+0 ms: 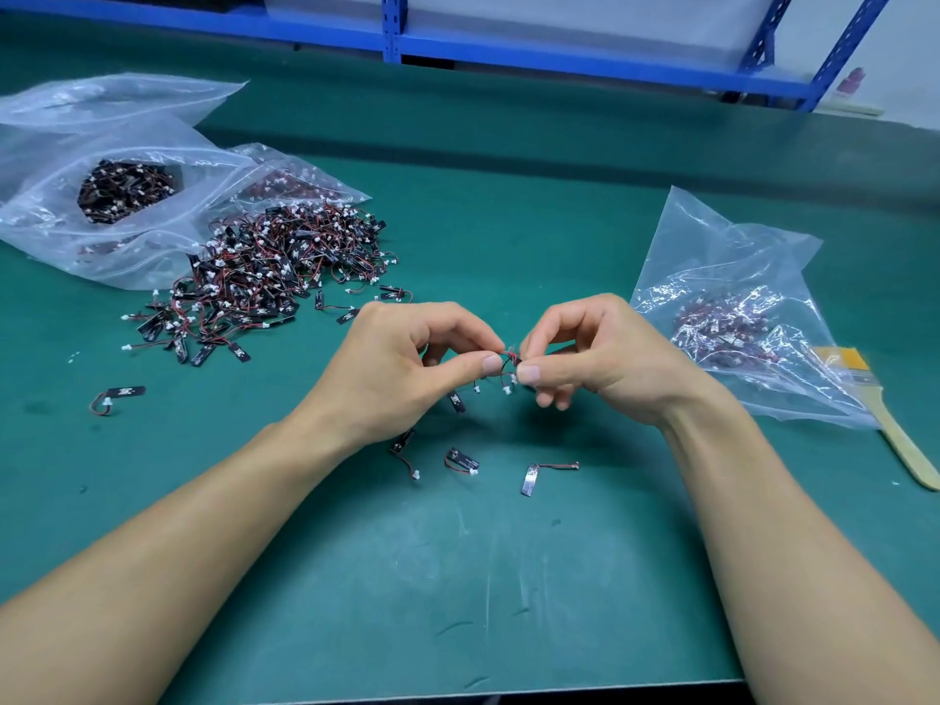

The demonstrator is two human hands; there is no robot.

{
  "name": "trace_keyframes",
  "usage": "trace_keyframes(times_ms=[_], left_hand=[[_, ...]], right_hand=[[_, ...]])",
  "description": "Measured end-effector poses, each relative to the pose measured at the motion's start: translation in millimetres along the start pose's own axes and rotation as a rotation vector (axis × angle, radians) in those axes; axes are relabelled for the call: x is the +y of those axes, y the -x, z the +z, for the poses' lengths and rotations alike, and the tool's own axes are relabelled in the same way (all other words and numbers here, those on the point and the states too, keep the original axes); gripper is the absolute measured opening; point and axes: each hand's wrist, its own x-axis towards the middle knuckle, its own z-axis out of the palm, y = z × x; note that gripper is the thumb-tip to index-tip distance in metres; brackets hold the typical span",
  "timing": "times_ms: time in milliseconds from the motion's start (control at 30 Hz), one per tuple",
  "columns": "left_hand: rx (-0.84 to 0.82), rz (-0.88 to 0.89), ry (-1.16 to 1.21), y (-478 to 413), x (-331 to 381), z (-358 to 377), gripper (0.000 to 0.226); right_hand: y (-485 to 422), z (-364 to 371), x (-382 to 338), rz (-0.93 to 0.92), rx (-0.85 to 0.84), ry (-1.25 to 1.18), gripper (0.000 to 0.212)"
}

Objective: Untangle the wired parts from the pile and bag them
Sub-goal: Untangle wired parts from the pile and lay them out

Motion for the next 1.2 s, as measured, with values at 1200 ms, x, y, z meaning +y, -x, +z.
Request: trace_keyframes(times_ms=[1200], left_hand=[[-0.27,-0.091,0.056,-7,-10,-46,0.005]], right_hand=[[8,-39,6,0.028,0.027,0.176,0.021]])
